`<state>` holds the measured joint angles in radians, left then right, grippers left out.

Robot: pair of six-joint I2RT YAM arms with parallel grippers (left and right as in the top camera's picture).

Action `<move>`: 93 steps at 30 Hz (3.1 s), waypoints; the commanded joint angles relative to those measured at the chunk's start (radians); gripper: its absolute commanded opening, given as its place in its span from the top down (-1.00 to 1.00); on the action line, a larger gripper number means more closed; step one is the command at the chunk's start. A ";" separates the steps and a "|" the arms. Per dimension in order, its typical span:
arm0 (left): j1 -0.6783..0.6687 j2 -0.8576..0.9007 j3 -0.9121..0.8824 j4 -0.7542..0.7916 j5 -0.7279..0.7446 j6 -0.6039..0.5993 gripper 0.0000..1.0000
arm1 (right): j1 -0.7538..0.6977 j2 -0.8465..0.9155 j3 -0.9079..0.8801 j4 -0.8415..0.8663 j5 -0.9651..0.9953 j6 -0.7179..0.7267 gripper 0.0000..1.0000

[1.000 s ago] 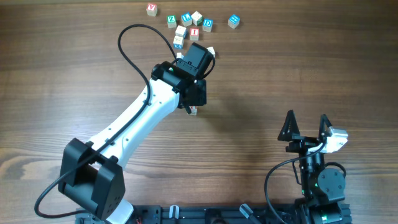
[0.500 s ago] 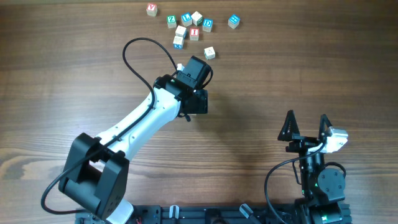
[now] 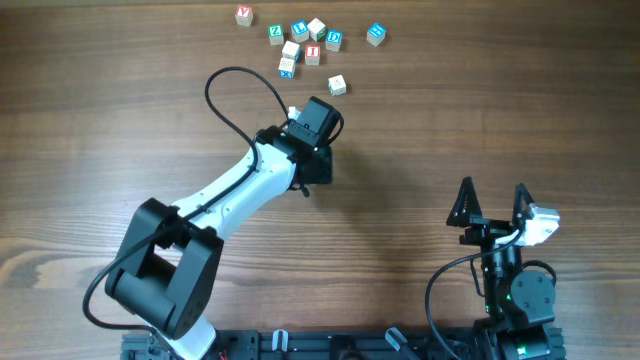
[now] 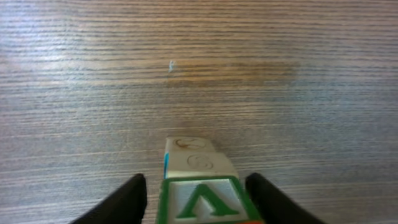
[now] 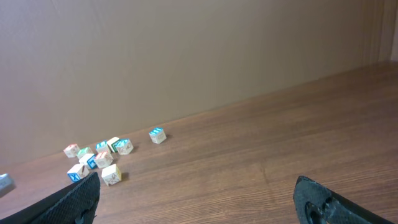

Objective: Form a tower
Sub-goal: 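Raise the left gripper and move it back to the block cluster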

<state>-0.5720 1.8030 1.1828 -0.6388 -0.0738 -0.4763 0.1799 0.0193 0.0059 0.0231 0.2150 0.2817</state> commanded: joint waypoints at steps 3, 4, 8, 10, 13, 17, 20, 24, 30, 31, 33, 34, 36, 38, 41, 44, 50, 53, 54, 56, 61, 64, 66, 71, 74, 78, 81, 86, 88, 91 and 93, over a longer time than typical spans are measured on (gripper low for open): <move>-0.001 0.023 -0.007 0.000 0.008 0.002 0.29 | -0.004 -0.005 -0.001 0.005 0.014 -0.017 -1.00; -0.001 0.024 -0.007 0.000 0.008 0.002 0.30 | -0.004 -0.005 -0.001 0.005 0.014 -0.017 -1.00; -0.001 0.024 -0.007 0.000 0.008 0.002 0.30 | -0.004 -0.005 -0.001 0.005 0.014 -0.017 -0.99; -0.001 0.023 -0.007 0.000 0.008 0.002 -0.26 | -0.004 -0.005 -0.001 0.005 0.014 -0.017 -0.99; -0.001 0.023 -0.007 0.000 0.008 0.002 -0.63 | -0.004 -0.005 -0.001 0.005 0.014 -0.017 -0.99; -0.001 -0.004 0.013 0.000 0.008 0.002 -0.68 | -0.004 -0.005 -0.001 0.005 0.014 -0.017 -0.99; -0.001 -0.051 0.038 0.000 0.009 0.002 -0.67 | -0.004 -0.005 -0.001 0.005 0.014 -0.017 -1.00; -0.002 -0.104 0.047 -0.001 0.015 0.002 -0.56 | -0.004 -0.005 -0.001 0.005 0.014 -0.017 -0.99; -0.001 -0.111 0.053 -0.001 0.027 0.007 -0.67 | -0.004 -0.005 -0.001 0.005 0.014 -0.017 -0.99; 0.001 -0.113 0.062 0.000 0.027 0.030 -0.66 | -0.004 -0.005 -0.001 0.005 0.014 -0.017 -0.99; 0.006 -0.119 0.092 -0.005 0.011 0.079 -0.65 | -0.004 -0.005 -0.001 0.005 0.014 -0.017 -1.00; 0.011 -0.121 0.109 -0.011 -0.009 0.082 -0.64 | -0.004 -0.005 -0.001 0.005 0.014 -0.016 -0.99; 0.031 -0.122 0.176 -0.039 -0.032 0.081 -0.59 | -0.004 -0.005 -0.001 0.005 0.014 -0.017 -0.99; 0.066 -0.122 0.290 -0.075 -0.033 0.081 -0.54 | -0.004 -0.005 -0.001 0.005 0.014 -0.017 -0.99; 0.112 -0.122 0.371 -0.025 -0.033 0.114 -0.26 | -0.004 -0.005 -0.001 0.005 0.014 -0.017 -0.99; 0.180 -0.122 0.394 0.102 -0.024 0.128 0.93 | -0.004 -0.005 -0.001 0.005 0.014 -0.017 -1.00; 0.343 -0.060 0.558 0.142 0.213 0.099 0.93 | -0.004 -0.005 -0.001 0.005 0.014 -0.017 -0.99; 0.381 0.080 0.782 0.026 0.308 0.141 0.93 | -0.004 -0.005 -0.001 0.005 0.014 -0.017 -0.99; 0.380 0.115 0.825 0.010 0.333 0.171 0.93 | -0.004 -0.005 -0.001 0.005 0.014 -0.017 -0.99; 0.360 0.201 0.878 -0.005 0.362 0.240 0.92 | -0.004 -0.005 -0.001 0.005 0.014 -0.017 -0.99; 0.272 0.381 0.877 -0.026 0.361 0.435 0.12 | -0.004 -0.005 -0.001 0.005 0.014 -0.017 -0.99; 0.233 0.453 0.877 -0.028 0.361 0.541 -0.43 | -0.004 -0.005 -0.001 0.005 0.014 -0.017 -0.99; 0.216 0.503 0.877 -0.027 0.349 0.578 -0.77 | -0.004 -0.005 -0.001 0.005 0.014 -0.017 -0.99; 0.196 0.602 0.877 -0.025 0.338 0.604 -0.78 | -0.004 -0.005 -0.001 0.005 0.014 -0.017 -0.99; 0.189 0.633 0.876 -0.026 0.316 0.603 -0.71 | -0.004 -0.005 -0.001 0.005 0.014 -0.017 -0.99; 0.181 0.651 0.869 -0.035 0.270 0.599 -0.57 | -0.004 -0.005 -0.001 0.005 0.014 -0.017 -0.99; 0.176 0.655 0.863 -0.039 0.228 0.581 -0.37 | -0.004 -0.005 -0.001 0.005 0.014 -0.017 -1.00; 0.177 0.655 0.863 -0.048 0.097 0.480 -0.28 | -0.004 -0.005 -0.001 0.005 0.014 -0.017 -1.00; 0.177 0.655 0.863 -0.063 0.059 0.430 -0.26 | -0.004 -0.005 -0.001 0.005 0.014 -0.017 -0.99; 0.177 0.655 0.863 -0.083 0.023 0.383 -0.26 | -0.004 -0.005 -0.001 0.005 0.014 -0.017 -0.99; 0.177 0.655 0.863 -0.088 0.010 0.349 -0.23 | -0.004 -0.005 -0.001 0.005 0.014 -0.017 -0.99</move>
<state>-0.3969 2.4424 2.0544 -0.7086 0.0154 -0.0517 0.1799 0.0193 0.0059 0.0231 0.2150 0.2817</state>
